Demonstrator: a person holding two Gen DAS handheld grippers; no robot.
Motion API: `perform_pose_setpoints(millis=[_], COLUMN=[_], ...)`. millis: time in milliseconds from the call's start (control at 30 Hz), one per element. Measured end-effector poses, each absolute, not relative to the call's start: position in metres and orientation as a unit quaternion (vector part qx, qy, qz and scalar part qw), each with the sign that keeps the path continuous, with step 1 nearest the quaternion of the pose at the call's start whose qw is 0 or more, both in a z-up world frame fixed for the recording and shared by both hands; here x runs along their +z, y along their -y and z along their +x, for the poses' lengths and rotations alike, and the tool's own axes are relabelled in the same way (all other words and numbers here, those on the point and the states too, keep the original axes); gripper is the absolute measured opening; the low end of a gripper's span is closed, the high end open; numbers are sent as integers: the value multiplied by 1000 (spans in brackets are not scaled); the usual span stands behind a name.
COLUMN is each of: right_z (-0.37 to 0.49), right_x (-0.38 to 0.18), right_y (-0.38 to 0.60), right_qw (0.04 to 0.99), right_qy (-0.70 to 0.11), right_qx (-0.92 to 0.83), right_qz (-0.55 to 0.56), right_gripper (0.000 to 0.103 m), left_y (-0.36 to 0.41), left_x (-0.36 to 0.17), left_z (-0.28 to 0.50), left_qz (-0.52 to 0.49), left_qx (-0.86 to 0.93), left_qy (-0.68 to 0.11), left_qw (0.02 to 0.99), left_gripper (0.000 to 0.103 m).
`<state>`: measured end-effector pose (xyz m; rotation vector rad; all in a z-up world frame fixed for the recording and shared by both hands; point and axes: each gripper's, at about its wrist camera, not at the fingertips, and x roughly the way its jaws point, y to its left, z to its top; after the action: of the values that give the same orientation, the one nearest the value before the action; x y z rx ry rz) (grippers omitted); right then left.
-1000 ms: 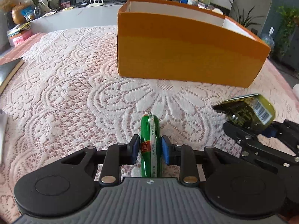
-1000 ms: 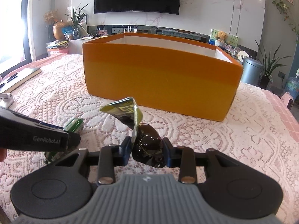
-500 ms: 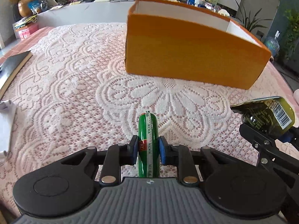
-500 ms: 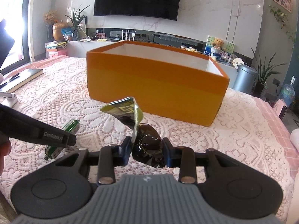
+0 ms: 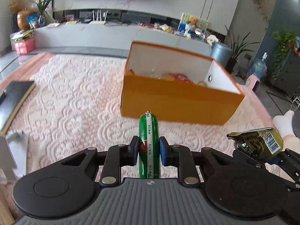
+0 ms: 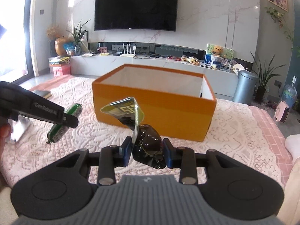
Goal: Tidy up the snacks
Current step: 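Lift both snacks and carry them over the orange box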
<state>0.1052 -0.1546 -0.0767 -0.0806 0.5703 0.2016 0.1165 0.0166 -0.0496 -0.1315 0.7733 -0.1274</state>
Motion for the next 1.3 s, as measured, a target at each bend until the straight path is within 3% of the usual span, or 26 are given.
perform_pose_setpoints(millis=[800, 1300], right_z=[197, 305], right_x=[15, -14], right_y=[183, 170], right_qw=[961, 946], right_qy=[-253, -306], right_qx=[104, 79], right_qz=[-39, -67], right_gripper=[33, 33], left_y=[12, 49], left_x=[30, -5], left_z=[180, 247], left_qz=[27, 72], left_qx=[-83, -70], left_qy=[-300, -322], left_qw=[950, 941], left_gripper=[25, 25])
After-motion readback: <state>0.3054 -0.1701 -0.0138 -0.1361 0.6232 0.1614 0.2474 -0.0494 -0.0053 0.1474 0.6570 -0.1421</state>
